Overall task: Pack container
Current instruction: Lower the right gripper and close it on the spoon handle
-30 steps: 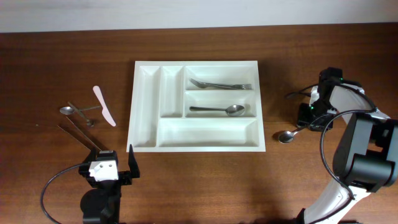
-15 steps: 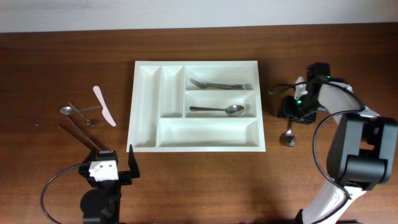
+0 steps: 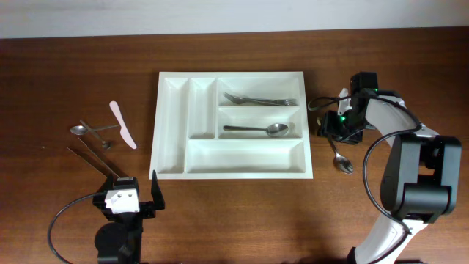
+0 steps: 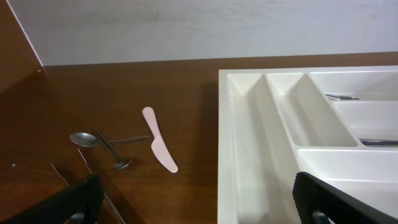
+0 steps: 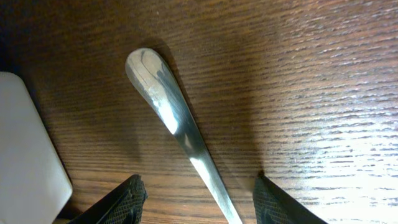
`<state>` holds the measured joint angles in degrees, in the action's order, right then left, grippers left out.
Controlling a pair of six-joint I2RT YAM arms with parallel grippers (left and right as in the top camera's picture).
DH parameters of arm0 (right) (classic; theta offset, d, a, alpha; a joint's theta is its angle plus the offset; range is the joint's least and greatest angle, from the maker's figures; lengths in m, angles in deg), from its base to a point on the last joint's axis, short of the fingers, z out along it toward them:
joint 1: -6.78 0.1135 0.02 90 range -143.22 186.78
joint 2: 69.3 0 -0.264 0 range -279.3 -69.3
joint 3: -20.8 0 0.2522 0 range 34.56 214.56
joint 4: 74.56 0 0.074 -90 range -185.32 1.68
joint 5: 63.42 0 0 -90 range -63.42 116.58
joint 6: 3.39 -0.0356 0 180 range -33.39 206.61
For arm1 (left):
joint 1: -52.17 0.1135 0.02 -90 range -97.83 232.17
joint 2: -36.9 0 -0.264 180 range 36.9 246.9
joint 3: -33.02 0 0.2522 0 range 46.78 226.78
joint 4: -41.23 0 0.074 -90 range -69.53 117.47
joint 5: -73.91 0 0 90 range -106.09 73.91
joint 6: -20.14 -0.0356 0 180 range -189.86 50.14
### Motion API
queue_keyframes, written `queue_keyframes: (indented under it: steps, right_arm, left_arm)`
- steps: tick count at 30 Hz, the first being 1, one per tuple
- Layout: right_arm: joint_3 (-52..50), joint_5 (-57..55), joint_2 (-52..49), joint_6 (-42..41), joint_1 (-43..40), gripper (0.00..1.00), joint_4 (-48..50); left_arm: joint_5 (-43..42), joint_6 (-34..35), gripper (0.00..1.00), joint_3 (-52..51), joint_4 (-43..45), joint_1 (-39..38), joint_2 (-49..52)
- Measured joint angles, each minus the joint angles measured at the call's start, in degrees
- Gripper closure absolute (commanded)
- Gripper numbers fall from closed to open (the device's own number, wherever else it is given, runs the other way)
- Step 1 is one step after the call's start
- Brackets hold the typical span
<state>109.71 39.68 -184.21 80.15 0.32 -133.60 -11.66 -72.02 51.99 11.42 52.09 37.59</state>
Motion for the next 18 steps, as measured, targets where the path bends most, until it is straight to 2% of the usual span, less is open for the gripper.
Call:
queue_keyframes:
  steps: [11, 18]
  right_arm:
    - [-0.90, -3.02, 0.37, 0.39, 0.61, 0.43, -0.04]
    - [-2.75, -8.87, 1.14, -0.48, 0.72, 0.43, -0.37]
  left_arm:
    - [0.00, 0.00, 0.01, 0.00, 0.00, 0.00, 0.00]
    - [0.00, 0.00, 0.01, 0.00, 0.00, 0.00, 0.00]
